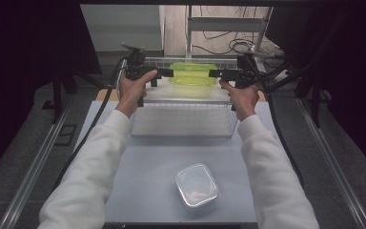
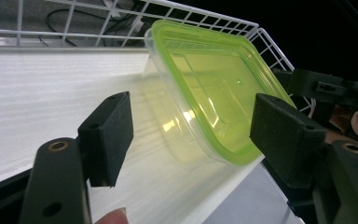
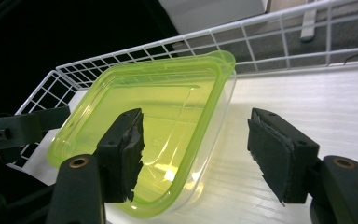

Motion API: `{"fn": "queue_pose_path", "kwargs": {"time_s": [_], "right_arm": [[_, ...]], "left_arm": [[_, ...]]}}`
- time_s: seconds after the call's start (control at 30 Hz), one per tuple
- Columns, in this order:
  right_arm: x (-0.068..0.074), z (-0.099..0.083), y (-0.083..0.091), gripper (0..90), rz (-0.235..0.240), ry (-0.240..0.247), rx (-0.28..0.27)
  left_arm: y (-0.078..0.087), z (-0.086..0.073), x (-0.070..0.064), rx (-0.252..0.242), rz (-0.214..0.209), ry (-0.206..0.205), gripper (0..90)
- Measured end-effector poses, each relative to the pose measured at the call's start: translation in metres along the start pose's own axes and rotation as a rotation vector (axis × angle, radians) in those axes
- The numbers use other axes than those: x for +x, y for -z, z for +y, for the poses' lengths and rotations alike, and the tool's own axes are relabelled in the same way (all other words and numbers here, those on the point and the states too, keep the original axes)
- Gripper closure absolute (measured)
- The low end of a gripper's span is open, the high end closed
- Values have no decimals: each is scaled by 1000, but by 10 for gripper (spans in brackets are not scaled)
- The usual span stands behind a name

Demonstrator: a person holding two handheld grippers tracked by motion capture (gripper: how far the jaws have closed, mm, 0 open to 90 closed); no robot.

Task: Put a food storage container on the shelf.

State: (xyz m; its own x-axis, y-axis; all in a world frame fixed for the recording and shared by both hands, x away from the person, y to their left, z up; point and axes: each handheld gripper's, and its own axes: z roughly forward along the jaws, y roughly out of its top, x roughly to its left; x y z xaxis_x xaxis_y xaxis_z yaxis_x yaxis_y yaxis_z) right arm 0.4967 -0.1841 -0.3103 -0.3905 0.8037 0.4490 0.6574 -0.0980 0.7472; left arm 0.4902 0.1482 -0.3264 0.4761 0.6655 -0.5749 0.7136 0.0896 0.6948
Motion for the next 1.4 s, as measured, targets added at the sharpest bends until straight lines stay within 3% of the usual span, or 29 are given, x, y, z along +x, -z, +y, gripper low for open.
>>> {"fn": "queue_pose_path", "kwargs": {"time_s": [0.23,0.37,0.43,0.57,0.6,0.73,0.87,1.17,1.4], "right_arm": [[5,1,24,348,1,64,-26],[9,-2,45,341,-1,128,-30],[11,-5,57,336,10,162,-31],[10,-13,73,308,34,189,-14],[9,-22,84,290,44,216,2],[7,-40,98,283,54,257,24],[6,-64,107,283,29,326,55],[-3,-113,119,284,71,358,117],[-10,-147,118,278,85,364,171]], "left_arm": [[18,-5,-16,8,14,-97,291],[29,-10,-23,-11,-7,-115,289],[44,-21,-29,-27,-8,-147,289],[56,-33,-33,-35,-7,-168,286],[67,-44,-35,-40,-6,-185,284],[83,-64,-38,-50,6,-219,284],[94,-89,-35,-33,21,-239,284],[100,-148,-27,39,71,-282,284],[97,-182,-23,100,101,-308,276]]}}
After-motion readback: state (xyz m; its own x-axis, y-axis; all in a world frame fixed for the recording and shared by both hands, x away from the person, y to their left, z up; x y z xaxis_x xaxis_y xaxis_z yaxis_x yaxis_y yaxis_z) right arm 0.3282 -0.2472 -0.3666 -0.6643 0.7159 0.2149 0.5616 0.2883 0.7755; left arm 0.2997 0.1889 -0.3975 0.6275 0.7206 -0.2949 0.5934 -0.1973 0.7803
